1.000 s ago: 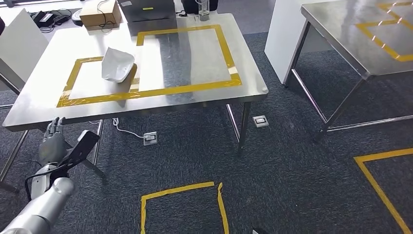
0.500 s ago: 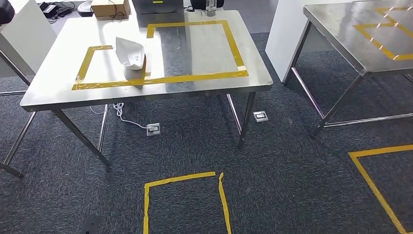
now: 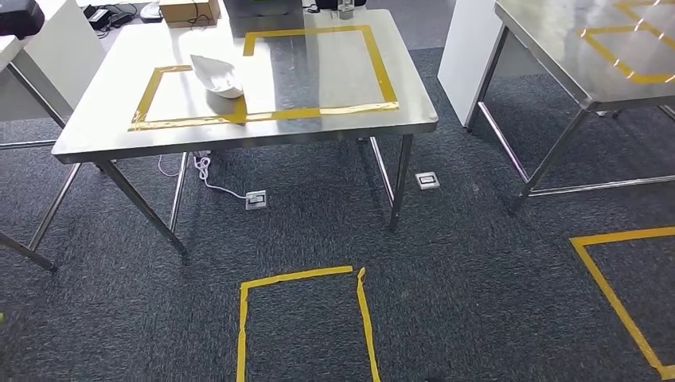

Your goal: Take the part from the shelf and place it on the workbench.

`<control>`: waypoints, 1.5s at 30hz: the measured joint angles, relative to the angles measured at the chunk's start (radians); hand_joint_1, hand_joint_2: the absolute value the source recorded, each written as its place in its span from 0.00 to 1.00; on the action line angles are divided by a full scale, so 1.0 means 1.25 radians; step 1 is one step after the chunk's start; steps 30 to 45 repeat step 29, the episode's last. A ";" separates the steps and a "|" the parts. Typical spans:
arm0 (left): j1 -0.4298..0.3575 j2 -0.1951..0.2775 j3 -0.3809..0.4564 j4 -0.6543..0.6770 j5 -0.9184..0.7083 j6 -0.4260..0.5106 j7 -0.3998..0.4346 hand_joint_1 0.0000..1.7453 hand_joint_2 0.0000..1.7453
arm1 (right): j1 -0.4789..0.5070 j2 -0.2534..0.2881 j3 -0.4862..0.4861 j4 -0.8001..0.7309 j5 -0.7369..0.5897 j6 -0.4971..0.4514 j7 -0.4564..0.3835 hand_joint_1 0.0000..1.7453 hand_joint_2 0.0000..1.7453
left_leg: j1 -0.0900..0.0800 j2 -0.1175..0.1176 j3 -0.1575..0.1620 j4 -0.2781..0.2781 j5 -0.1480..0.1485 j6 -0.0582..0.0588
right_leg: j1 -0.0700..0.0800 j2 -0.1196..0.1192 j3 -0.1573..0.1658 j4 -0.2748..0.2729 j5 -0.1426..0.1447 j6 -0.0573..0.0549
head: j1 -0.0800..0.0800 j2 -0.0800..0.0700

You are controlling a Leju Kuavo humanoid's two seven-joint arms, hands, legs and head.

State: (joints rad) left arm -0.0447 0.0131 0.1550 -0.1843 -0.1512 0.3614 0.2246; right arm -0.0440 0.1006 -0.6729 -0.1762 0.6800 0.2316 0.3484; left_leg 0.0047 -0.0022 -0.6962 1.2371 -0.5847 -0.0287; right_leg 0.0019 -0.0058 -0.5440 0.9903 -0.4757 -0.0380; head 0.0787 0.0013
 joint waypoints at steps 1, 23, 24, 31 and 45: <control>0.000 0.000 0.003 0.000 -0.002 -0.002 -0.016 0.00 0.00 | 0.000 0.000 0.000 0.000 0.000 0.000 0.000 0.00 0.00 | 0.003 0.000 0.002 0.032 -0.005 -0.004 | 0.000 -0.002 -0.012 0.001 0.009 0.002 | 0.000 0.000; -0.014 -0.009 0.006 0.006 -0.051 -0.025 -0.043 0.00 0.00 | -0.009 0.004 -0.013 0.000 -0.008 -0.034 0.010 0.00 1.00 | -0.009 0.006 0.066 -0.164 0.122 0.030 | 0.006 0.003 0.050 0.020 -0.057 0.023 | 0.048 0.000; -0.013 -0.009 0.006 0.007 -0.051 -0.025 -0.040 0.00 0.00 | -0.009 0.004 -0.014 0.000 -0.008 -0.036 0.008 0.00 1.00 | -0.008 0.006 0.066 -0.166 0.129 0.025 | 0.008 0.003 0.047 0.016 -0.051 0.020 | 0.048 0.000; -0.008 -0.010 0.006 0.009 -0.050 -0.030 -0.042 0.00 0.00 | -0.009 0.005 -0.014 0.000 -0.010 -0.044 0.006 0.00 1.00 | -0.002 0.001 0.040 -0.096 0.041 0.007 | 0.002 -0.003 0.015 0.003 -0.010 -0.001 | 0.040 0.000; -0.008 -0.010 0.006 0.009 -0.050 -0.030 -0.042 0.00 0.00 | -0.009 0.005 -0.014 0.000 -0.010 -0.044 0.006 0.00 1.00 | -0.002 0.001 0.040 -0.096 0.041 0.007 | 0.002 -0.003 0.015 0.003 -0.010 -0.001 | 0.040 0.000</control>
